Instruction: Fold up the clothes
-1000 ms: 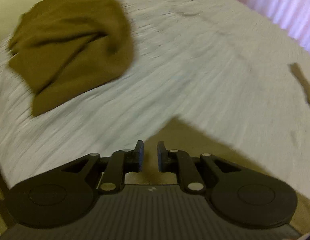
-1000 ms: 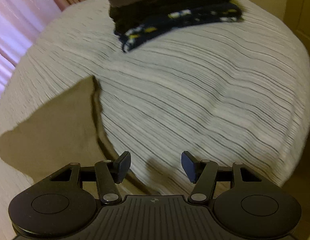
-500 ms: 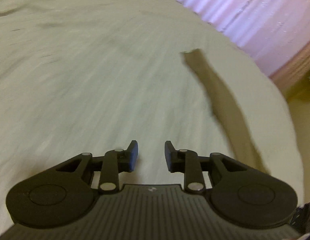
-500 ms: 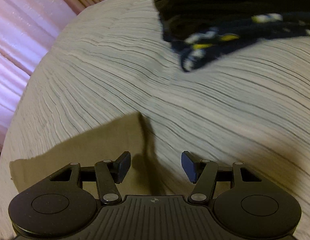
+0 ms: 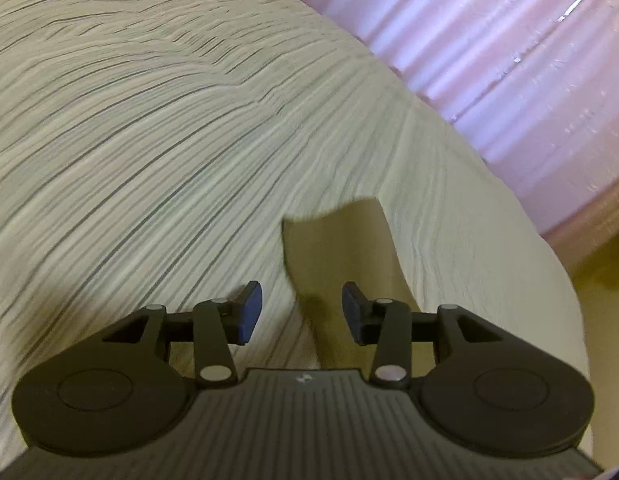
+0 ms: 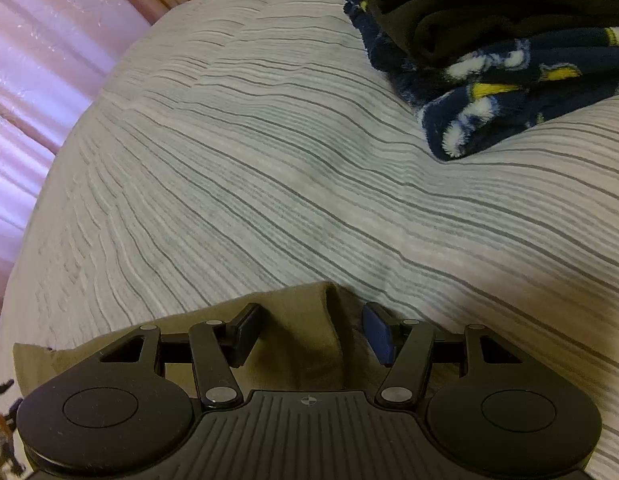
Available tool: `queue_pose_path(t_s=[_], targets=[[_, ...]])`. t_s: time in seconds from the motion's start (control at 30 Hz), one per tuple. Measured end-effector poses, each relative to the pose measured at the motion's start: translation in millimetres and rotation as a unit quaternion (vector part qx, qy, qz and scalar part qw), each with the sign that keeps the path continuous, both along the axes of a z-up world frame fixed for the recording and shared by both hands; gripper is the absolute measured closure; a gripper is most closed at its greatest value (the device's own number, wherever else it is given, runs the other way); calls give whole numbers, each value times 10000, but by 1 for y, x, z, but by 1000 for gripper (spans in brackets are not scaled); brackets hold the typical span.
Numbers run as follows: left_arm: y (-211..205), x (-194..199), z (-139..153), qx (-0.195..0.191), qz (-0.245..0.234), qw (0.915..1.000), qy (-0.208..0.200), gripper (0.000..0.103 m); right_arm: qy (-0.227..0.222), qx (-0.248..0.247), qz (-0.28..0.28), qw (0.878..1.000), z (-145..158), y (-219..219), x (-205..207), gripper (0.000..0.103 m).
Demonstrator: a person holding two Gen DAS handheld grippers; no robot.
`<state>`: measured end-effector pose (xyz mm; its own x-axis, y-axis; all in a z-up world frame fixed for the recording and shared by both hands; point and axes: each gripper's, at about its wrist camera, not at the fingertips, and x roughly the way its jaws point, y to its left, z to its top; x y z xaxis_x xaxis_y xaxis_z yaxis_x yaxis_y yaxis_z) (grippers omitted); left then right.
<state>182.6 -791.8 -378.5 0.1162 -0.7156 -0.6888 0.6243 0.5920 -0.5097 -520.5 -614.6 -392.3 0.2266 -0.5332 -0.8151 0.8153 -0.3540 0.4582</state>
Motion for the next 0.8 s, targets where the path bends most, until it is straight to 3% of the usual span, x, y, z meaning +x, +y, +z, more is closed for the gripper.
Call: queue_pose_path(t_s=[0.07,0.1,0.13,0.17,0.33,0.47,0.57,0.7,0.8], targets=[[-15,0,-9,62,89,9999,-115,66,19,-40,-4,10000,-2,1,1,43],[-22,-1,-13,102,105,9997,-208,72,29,-63,-6,10000,-2,2,1,43],[-26,-3,-14,150,77,9992,-369,97,45,-78,8,10000,-3,2,1,43],[-29,-5,-13,182,12,9985,-525,103,63,-89,23,9999,-3,2,1,43],[1,5,25,-369,-246,9927,-1125,103,267,30,161,9995,2,-5,6,44],[63,30,76,-736,-234,9861,-1473,103,464,-176,370,9981,13,-14,21,44],[120,46,99,-758,-163,9796,-1851,103,447,-302,535,9971,14,-22,35,44],[196,65,93,-352,175,9746,-2203,103,353,-432,887,9945,11,-32,55,44],[236,71,52,452,391,9694,-2380,102,386,-495,1098,9920,10,-35,67,43]])
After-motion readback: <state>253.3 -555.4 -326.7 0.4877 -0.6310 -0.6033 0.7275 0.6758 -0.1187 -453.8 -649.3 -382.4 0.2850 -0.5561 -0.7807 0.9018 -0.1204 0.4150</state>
